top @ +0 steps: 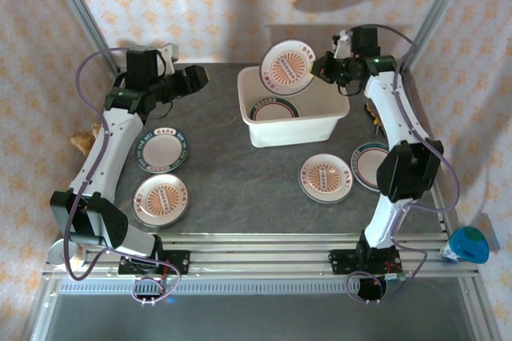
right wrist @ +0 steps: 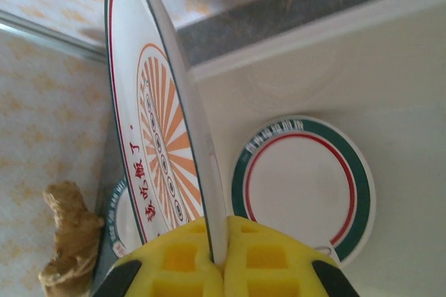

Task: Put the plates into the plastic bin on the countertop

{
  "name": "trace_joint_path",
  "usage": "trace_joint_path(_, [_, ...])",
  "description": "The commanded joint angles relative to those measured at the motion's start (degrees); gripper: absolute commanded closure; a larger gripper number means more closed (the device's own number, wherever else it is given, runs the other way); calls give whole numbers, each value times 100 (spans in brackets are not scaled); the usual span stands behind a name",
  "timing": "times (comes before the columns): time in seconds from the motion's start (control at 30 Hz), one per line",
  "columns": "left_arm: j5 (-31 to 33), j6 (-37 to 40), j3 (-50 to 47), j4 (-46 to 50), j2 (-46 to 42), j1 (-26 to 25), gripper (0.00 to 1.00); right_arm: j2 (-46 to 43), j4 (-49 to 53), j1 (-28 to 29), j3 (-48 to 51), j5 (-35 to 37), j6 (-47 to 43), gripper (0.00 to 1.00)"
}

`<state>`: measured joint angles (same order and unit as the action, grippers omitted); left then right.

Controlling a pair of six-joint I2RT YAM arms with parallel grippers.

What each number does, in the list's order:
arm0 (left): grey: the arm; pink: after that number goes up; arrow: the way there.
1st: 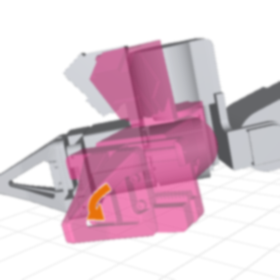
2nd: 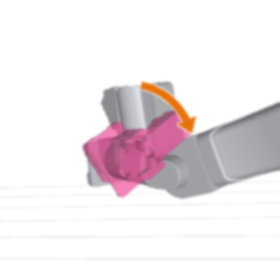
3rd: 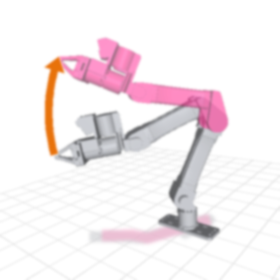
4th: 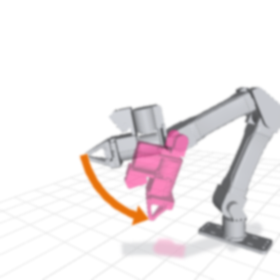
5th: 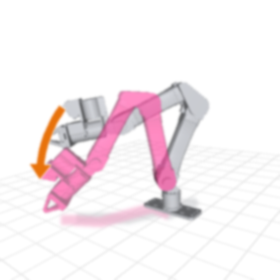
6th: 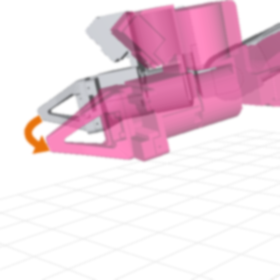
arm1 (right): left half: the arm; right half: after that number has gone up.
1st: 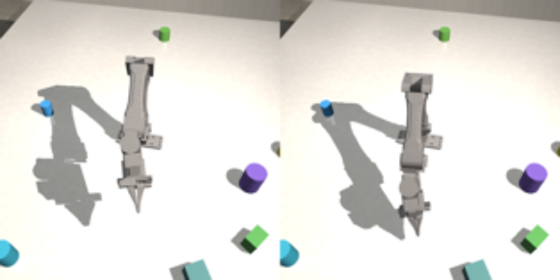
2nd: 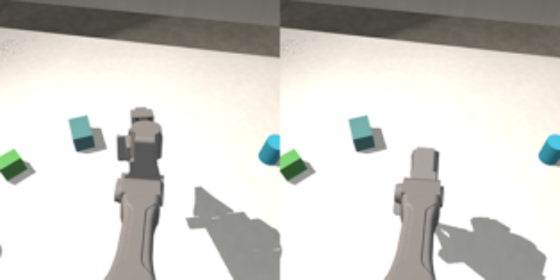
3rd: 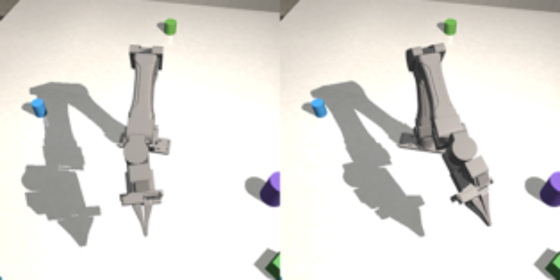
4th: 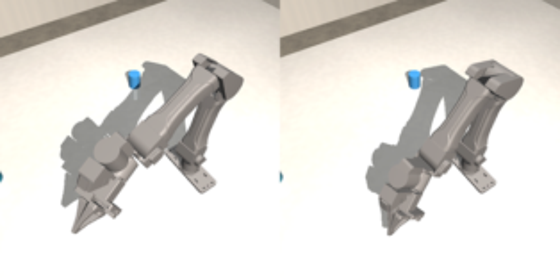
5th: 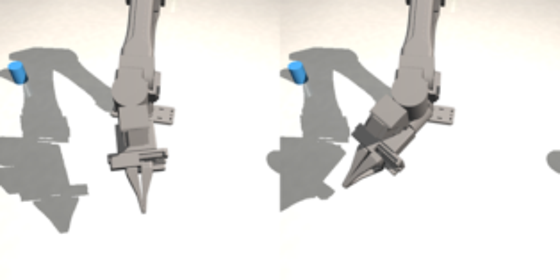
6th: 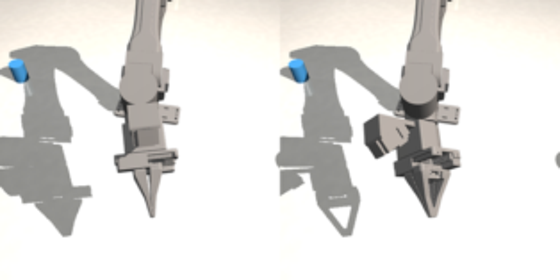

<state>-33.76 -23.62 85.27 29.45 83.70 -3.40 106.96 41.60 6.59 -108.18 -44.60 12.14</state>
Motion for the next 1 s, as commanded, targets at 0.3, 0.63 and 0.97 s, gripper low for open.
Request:
trace_joint_path(0.3, [115, 217, -11, 254, 163, 173, 29, 814, 694, 29, -407, -264, -666, 100])
trace_joint_path(0.63, [211, 257, -55, 351, 243, 173, 29, 1601, 1324, 153, -1031, -445, -1022, 100])
trace_joint_path(0.97, [238, 218, -55, 373, 348, 173, 29, 2121, 1608, 191, -1308, -462, -1169, 100])
